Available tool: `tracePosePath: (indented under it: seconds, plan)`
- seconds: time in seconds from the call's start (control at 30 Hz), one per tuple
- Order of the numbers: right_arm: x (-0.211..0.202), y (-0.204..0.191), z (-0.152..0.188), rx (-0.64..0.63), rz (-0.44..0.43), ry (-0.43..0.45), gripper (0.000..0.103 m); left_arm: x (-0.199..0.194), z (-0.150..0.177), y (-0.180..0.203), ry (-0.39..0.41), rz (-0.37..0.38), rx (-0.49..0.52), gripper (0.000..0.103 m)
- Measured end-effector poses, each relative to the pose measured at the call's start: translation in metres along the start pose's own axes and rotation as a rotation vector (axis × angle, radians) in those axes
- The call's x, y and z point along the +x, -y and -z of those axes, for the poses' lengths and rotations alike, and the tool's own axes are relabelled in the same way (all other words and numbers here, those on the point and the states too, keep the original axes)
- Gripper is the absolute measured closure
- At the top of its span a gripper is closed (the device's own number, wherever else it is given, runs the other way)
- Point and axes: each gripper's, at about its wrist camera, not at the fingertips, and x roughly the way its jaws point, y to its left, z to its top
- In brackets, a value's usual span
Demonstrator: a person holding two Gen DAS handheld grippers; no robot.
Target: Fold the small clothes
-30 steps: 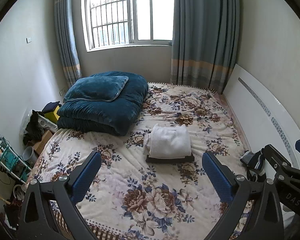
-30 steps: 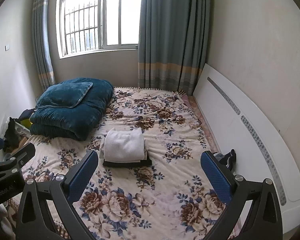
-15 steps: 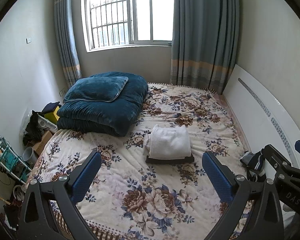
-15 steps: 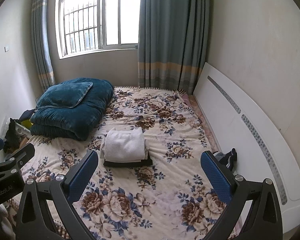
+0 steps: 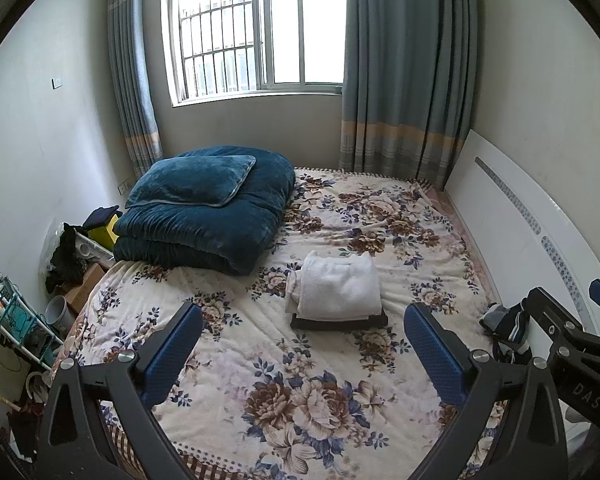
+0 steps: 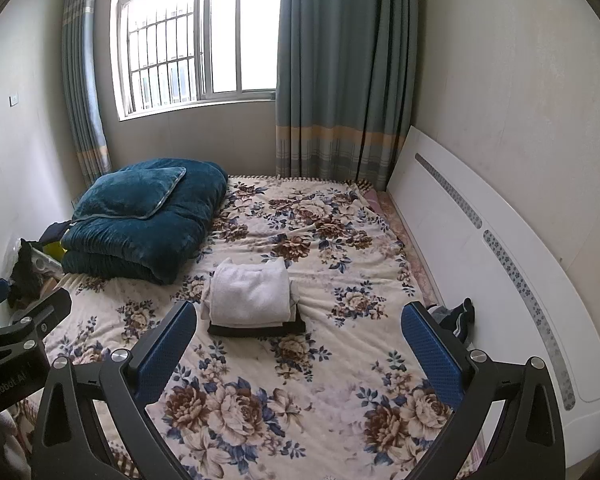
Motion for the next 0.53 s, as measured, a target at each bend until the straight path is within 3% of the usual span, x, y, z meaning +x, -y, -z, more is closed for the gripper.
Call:
tracePosePath:
  seconds: [0.53]
  plan:
    - [-0.0001,0.0001,0.0002,0.005,0.002,0.001,0.000,-0.0001,-0.0044,0.0001,0.007,-0.004,-0.001,0.000]
